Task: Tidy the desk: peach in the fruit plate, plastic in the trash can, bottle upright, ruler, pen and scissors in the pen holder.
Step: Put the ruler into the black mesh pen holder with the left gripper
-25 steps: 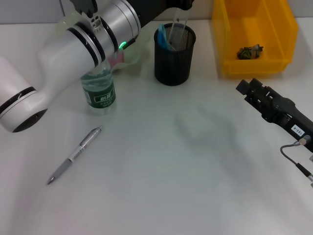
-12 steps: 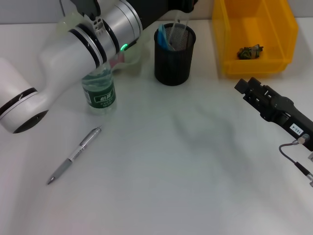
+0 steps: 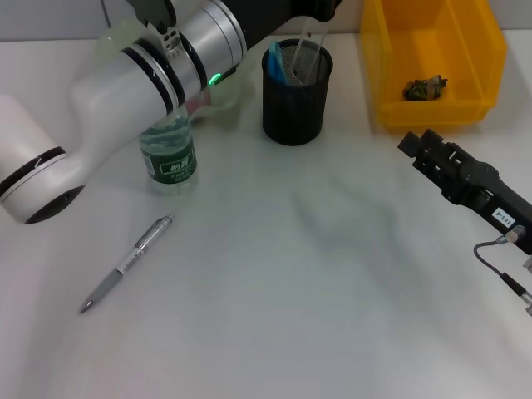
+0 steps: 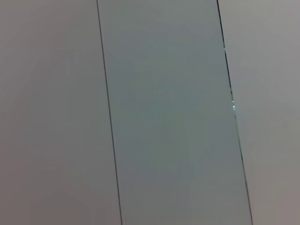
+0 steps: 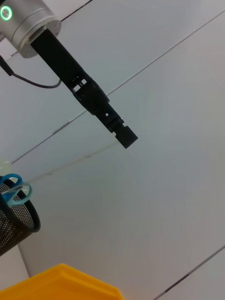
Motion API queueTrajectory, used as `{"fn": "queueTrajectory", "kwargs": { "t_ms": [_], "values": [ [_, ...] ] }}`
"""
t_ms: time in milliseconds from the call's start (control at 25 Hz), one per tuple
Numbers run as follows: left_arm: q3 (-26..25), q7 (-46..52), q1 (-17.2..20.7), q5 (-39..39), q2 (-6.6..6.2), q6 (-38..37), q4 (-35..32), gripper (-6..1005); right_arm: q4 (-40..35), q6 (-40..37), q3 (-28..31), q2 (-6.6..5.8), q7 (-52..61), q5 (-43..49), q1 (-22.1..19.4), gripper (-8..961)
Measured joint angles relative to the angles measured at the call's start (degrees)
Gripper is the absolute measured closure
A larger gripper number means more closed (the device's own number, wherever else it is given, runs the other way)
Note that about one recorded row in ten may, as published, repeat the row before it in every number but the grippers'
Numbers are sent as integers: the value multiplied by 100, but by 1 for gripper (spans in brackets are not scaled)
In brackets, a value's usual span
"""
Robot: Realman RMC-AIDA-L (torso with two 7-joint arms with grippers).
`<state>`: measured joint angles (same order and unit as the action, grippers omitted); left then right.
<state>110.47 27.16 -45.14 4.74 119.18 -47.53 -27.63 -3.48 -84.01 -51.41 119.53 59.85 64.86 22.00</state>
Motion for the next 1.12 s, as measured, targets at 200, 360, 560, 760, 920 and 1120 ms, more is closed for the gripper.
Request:
{"fn": "queueTrajectory", "kwargs": {
  "t_ms": [200,360,560,760,920,1120],
  "values": [
    [3,0,-4,0,0,32,3,591,-3,0,-1,0,0,0,8,364],
    [2,-1,-4,0,0,34,3,591,-3,0,-1,0,0,0,9,364],
    [0,-153,-4,1,0,37,3,590,-3,0,0,0,0,0,7,364],
    [0,-229,-19,1,0,25,3,590,-3,0,-1,0,0,0,15,364],
    [0,-225,-28,2,6,9,3,590,2,0,-1,0,0,0,22,364],
    [0,-194,-29,1,8,7,3,589,12,0,-7,6,0,0,54,365]
  ]
}}
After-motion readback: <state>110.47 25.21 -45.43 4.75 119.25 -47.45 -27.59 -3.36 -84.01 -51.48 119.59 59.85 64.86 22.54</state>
